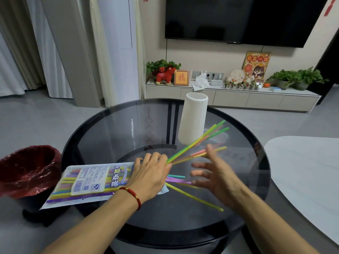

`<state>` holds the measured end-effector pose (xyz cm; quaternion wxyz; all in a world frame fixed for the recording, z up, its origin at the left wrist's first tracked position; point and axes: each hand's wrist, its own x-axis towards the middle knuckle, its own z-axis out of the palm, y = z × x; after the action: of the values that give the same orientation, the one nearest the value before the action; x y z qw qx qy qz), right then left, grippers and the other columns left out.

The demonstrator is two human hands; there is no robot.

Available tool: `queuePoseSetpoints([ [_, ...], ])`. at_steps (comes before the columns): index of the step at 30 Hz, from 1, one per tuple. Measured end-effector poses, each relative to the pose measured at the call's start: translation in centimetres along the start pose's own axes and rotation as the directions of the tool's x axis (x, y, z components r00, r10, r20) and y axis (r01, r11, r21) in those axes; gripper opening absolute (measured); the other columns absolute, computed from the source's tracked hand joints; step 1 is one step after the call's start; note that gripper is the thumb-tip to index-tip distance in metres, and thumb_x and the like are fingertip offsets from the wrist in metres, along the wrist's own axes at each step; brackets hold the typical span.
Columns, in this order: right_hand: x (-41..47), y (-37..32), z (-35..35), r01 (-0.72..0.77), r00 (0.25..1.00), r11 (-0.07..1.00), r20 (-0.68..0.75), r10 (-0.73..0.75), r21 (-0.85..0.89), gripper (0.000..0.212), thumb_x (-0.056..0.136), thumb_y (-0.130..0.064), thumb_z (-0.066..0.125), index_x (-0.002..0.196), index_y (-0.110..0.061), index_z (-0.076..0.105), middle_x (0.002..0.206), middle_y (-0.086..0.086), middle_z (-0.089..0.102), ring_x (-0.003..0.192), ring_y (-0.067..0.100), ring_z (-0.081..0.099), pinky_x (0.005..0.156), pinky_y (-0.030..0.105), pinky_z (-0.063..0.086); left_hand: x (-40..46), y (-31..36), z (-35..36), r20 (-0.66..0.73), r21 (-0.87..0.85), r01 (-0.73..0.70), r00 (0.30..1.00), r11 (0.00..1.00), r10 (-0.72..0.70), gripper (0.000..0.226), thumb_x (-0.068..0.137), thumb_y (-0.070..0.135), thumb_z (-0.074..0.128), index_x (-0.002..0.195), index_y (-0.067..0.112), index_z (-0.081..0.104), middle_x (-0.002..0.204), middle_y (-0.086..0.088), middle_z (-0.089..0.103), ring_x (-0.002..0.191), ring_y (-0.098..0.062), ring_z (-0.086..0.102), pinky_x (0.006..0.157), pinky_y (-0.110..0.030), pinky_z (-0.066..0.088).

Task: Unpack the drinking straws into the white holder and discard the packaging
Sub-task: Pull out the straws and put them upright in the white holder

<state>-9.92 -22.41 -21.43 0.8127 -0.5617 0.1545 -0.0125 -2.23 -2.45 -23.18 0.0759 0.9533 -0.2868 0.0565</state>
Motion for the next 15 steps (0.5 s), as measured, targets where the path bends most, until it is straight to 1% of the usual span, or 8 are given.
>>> queuePoseSetpoints([
  [2, 0.5, 1.7, 2.1, 0.07, 0.997, 0.996, 0.02, -0.069, -0.05, 0.063, 0.079, -0.056, 0.078, 0.108, -0.002, 0.062, 0.087, 0.013, 0.054, 0.056, 0.015, 0.053, 0.05, 0.026, 0.052, -0.2, 0.5, 0.3, -0.008, -0.015, -0.042, 0.999, 0.999, 0.042, 0.026, 0.105, 0.044, 0.023, 0.108, 0.027, 0.042, 0.112, 0.005, 0.048, 0.105, -0.022, 0.046, 0.094, -0.043, 0.037],
  [4, 1.2, 2.5, 3.6, 0.157, 0.986, 0.983, -0.042, -0.161, -0.094, 0.043, 0.093, -0.04, 0.073, 0.097, 0.002, 0.067, 0.065, 0.007, 0.05, 0.05, 0.014, 0.043, 0.045, 0.022, 0.043, -0.4, 0.9, 0.7, -0.018, -0.026, -0.078, 0.997, 0.997, 0.078, 0.024, 0.103, 0.044, 0.027, 0.109, 0.028, 0.043, 0.112, 0.005, 0.049, 0.106, -0.022, 0.046, 0.095, -0.044, 0.036],
  [5, 1.5, 2.4, 3.9, 0.191, 0.974, 0.969, -0.095, -0.207, -0.157, 0.038, 0.097, -0.03, 0.07, 0.091, 0.007, 0.07, 0.056, 0.006, 0.053, 0.048, 0.015, 0.045, 0.044, 0.023, 0.043, -0.5, 1.0, 0.8, -0.022, -0.03, -0.083, 0.996, 0.996, 0.083, 0.024, 0.102, 0.045, 0.028, 0.108, 0.028, 0.043, 0.112, 0.006, 0.05, 0.105, -0.022, 0.047, 0.095, -0.044, 0.037],
  [7, 1.9, 1.2, 3.7, 0.263, 0.926, 0.912, -0.182, -0.33, -0.314, 0.031, 0.096, -0.017, 0.063, 0.077, 0.006, 0.072, 0.05, 0.01, 0.06, 0.045, 0.021, 0.052, 0.041, 0.027, 0.043, -0.5, 0.7, 1.1, -0.019, -0.033, -0.071, 0.997, 0.997, 0.07, 0.024, 0.099, 0.047, 0.03, 0.107, 0.029, 0.044, 0.111, 0.007, 0.05, 0.107, -0.022, 0.047, 0.097, -0.043, 0.036],
  [8, 1.8, 0.3, 3.3, 0.301, 0.894, 0.861, -0.192, -0.404, -0.411, 0.031, 0.094, -0.016, 0.061, 0.072, 0.002, 0.072, 0.05, 0.012, 0.064, 0.042, 0.023, 0.055, 0.04, 0.028, 0.044, -0.6, 0.4, 1.3, -0.01, -0.038, -0.062, 0.998, 0.997, 0.062, 0.025, 0.098, 0.048, 0.032, 0.109, 0.03, 0.046, 0.113, 0.007, 0.051, 0.109, -0.021, 0.047, 0.099, -0.042, 0.035],
  [10, 1.1, -2.0, 2.2, 0.381, 0.821, 0.73, -0.156, -0.55, -0.568, 0.034, 0.094, -0.018, 0.059, 0.066, -0.003, 0.072, 0.048, 0.013, 0.066, 0.036, 0.024, 0.056, 0.04, 0.027, 0.046, -0.7, 0.0, 1.8, 0.009, -0.047, -0.051, 0.999, 0.998, 0.051, 0.03, 0.098, 0.051, 0.033, 0.115, 0.031, 0.048, 0.117, 0.008, 0.052, 0.113, -0.02, 0.047, 0.103, -0.043, 0.033],
  [13, -0.1, -5.5, 0.6, 0.476, 0.708, 0.565, -0.087, -0.701, -0.674, 0.033, 0.099, -0.021, 0.06, 0.072, -0.007, 0.072, 0.047, 0.009, 0.066, 0.031, 0.018, 0.056, 0.038, 0.021, 0.047, -0.7, -0.2, 2.2, 0.02, -0.058, -0.054, 0.998, 0.997, 0.055, 0.037, 0.098, 0.053, 0.032, 0.124, 0.033, 0.048, 0.124, 0.008, 0.051, 0.118, -0.019, 0.045, 0.107, -0.043, 0.03],
  [15, -0.1, -7.6, 0.2, 0.468, 0.672, 0.444, -0.018, -0.74, -0.764, 0.033, 0.101, -0.026, 0.062, 0.075, -0.009, 0.071, 0.047, 0.007, 0.066, 0.031, 0.016, 0.058, 0.037, 0.018, 0.047, -0.7, -0.1, 2.1, 0.023, -0.061, -0.061, 0.998, 0.996, 0.062, 0.04, 0.097, 0.052, 0.031, 0.128, 0.032, 0.048, 0.126, 0.007, 0.05, 0.119, -0.019, 0.044, 0.108, -0.044, 0.029],
])
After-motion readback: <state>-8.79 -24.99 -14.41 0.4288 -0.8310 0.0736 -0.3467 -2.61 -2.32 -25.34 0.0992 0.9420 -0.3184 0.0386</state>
